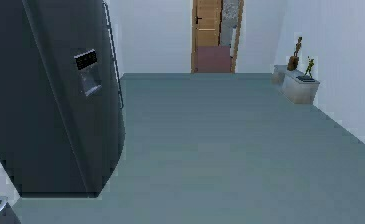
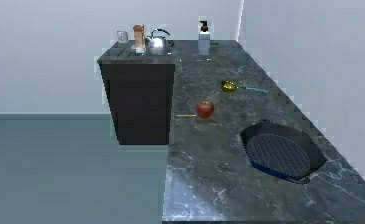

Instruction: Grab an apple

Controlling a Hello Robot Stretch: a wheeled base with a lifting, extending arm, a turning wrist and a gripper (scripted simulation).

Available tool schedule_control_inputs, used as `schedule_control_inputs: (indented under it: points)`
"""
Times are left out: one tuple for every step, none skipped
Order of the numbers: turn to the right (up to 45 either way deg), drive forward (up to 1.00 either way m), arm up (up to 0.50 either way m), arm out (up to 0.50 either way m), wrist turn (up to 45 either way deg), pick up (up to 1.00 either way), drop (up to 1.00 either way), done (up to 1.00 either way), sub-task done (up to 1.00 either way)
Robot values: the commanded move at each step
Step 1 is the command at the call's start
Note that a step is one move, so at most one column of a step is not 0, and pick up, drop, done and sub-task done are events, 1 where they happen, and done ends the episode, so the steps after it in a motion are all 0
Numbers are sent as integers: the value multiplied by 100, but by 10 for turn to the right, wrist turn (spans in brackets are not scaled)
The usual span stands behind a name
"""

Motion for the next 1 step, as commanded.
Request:
schedule_control_inputs:
  points:
    - [0, 0, 50, 0, 0, 0, 0, 0, 0]
